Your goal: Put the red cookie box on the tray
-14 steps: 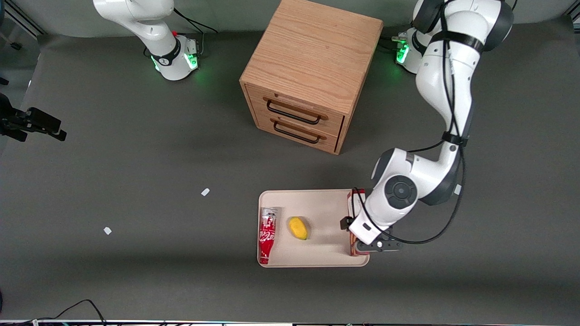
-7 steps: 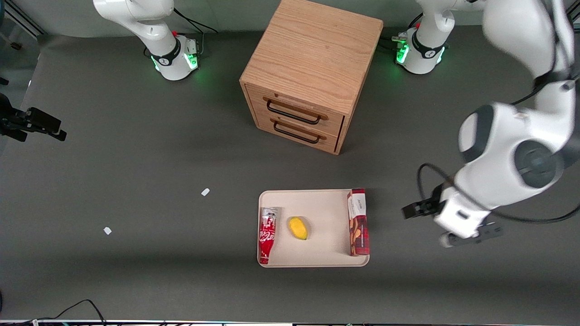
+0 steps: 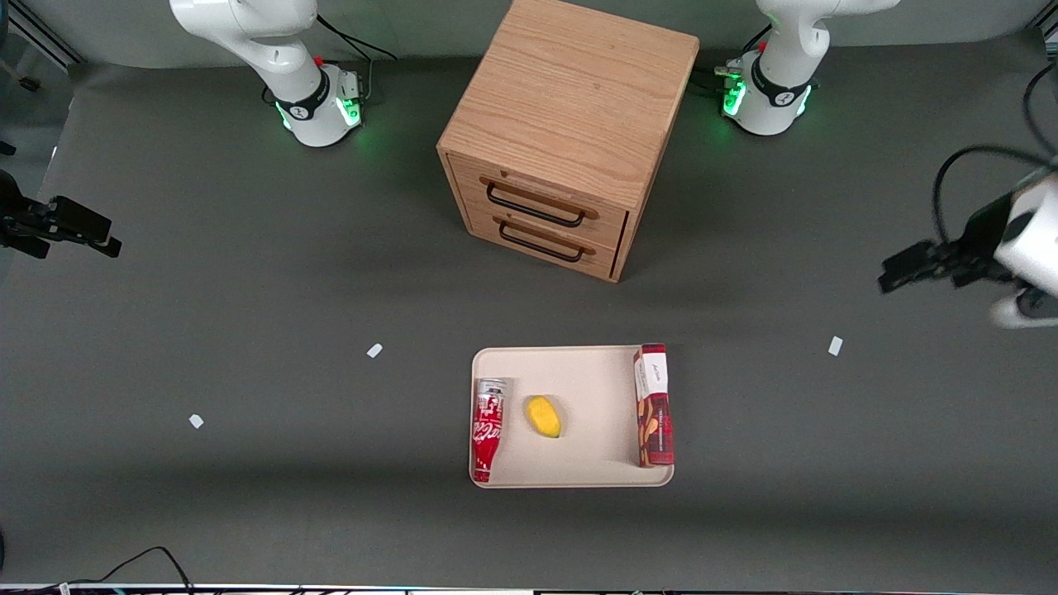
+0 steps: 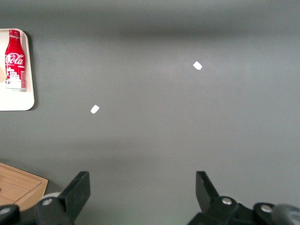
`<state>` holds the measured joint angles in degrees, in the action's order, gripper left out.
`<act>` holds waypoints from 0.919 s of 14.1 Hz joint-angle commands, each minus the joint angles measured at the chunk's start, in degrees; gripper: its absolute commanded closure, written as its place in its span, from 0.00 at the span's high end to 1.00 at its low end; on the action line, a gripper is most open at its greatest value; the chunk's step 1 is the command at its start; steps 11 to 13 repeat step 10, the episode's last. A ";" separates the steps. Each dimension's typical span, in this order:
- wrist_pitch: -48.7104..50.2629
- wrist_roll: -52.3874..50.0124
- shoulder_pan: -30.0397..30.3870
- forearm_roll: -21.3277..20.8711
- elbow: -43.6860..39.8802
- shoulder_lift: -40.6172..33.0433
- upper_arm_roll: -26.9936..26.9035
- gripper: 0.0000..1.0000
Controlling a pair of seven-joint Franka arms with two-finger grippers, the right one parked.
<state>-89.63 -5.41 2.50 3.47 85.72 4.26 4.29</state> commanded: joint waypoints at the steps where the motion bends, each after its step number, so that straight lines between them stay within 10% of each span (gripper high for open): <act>1: 2.08 3.30 1.54 -0.12 5.24 -6.00 0.29 1.00; 13: 3.50 3.83 1.64 -3.20 5.07 -7.69 0.37 1.00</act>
